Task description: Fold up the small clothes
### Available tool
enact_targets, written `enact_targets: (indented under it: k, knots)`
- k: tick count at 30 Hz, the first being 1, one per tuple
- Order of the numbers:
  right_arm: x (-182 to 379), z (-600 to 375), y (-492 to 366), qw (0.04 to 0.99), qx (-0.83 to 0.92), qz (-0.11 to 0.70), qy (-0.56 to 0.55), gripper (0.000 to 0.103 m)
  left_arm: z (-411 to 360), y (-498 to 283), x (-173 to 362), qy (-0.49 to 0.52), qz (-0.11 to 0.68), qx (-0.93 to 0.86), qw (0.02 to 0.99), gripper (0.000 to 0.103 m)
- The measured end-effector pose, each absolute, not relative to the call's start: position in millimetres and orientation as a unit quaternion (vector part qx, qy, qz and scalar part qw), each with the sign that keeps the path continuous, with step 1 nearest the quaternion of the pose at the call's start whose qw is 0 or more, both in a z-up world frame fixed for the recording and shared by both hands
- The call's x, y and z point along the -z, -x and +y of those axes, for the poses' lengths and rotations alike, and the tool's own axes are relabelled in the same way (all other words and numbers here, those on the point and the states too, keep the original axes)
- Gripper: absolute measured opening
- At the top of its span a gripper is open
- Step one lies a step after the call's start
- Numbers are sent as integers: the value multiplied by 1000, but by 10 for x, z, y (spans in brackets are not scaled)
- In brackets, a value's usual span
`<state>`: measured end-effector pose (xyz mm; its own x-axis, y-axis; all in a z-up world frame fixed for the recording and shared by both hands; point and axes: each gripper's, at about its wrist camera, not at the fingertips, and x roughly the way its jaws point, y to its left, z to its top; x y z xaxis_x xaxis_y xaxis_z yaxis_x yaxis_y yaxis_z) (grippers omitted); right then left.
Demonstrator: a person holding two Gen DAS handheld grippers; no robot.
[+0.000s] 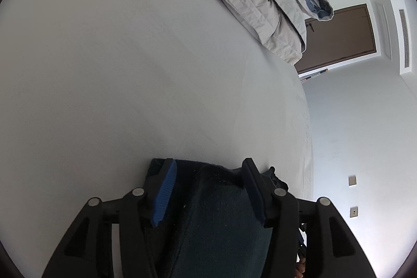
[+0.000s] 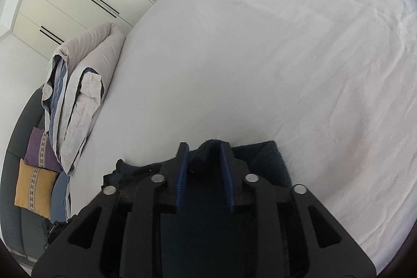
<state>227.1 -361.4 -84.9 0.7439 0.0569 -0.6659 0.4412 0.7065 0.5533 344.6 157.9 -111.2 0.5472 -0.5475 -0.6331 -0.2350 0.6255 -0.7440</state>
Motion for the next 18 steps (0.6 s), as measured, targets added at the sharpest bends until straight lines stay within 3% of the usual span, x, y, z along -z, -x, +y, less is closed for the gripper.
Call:
enact_targets:
  k: [1, 9, 18]
  knots:
    - [810, -3618, -2216, 862, 119, 326, -368, 62, 1599, -3392, 1049, 418, 460, 101, 777, 59]
    - [522, -3254, -1969, 889, 109, 345, -281, 62, 1525, -2762, 583, 345, 421, 117, 831, 61]
    - [694, -2640, -1547, 899, 121, 390, -161, 61, 1209, -2061, 866, 237, 459, 107, 849, 61]
